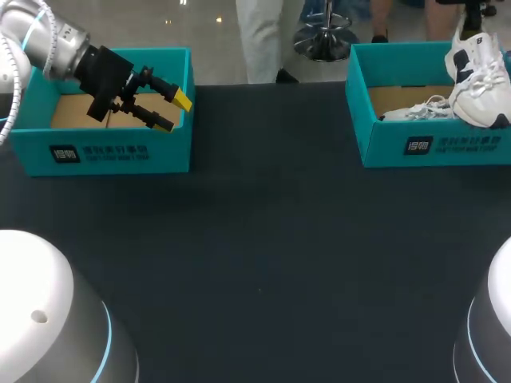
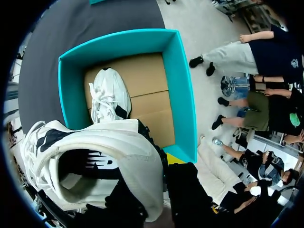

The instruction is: Take the shoe out of the shoebox, open the shoe tongue, remove and reinsert the insole, then place the shoe into the shoebox

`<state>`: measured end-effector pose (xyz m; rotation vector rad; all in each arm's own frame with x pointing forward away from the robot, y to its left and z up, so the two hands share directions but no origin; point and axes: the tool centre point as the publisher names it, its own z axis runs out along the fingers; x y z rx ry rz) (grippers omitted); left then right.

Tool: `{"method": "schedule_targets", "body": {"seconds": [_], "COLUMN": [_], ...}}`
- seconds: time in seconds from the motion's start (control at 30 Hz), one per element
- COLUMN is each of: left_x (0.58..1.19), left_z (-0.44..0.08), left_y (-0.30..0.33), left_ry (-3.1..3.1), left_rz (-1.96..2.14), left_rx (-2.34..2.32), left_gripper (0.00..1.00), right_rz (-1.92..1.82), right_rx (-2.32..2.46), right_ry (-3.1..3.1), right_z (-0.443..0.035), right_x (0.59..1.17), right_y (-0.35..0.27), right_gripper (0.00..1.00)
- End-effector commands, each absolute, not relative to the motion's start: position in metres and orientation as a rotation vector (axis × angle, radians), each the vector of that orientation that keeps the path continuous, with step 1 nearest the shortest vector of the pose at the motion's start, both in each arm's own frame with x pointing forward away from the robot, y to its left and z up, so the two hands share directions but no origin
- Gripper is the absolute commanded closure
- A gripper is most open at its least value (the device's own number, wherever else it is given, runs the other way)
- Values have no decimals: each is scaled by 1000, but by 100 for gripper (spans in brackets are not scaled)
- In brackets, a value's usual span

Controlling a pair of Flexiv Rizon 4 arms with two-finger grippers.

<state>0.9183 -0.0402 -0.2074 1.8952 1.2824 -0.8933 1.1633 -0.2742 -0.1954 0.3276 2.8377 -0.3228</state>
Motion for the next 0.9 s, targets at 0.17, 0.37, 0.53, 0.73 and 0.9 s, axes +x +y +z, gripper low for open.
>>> {"method": "schedule_targets", "body": {"seconds": [0.17,0.37,0.53,0.73,0.9], "left_x": [918,918,918,918,918], "left_z": [-207,-207,-207,-207,-207], "left_y": [-40,-40,-40,-40,-40], "left_ry": [1283,1283,1283,1283,1283], "left_rz": [-891,-891,-891,-891,-891], "left_rx": [1897,1897,1897,1897,1897], "left_gripper": [0,0,0,0,0], "right_rz": [-310,-297,-261,-192,-187], "right_rx": [416,517,623,923,1081], "right_ry": [2876,2895,2888,2787,2724], "right_z": [-203,-209,-208,-208,-208], "right_x": [1186,1193,1192,1186,1185], "right_y": [-295,-301,-303,-309,-307], "right_gripper": [100,100,100,100,100]}}
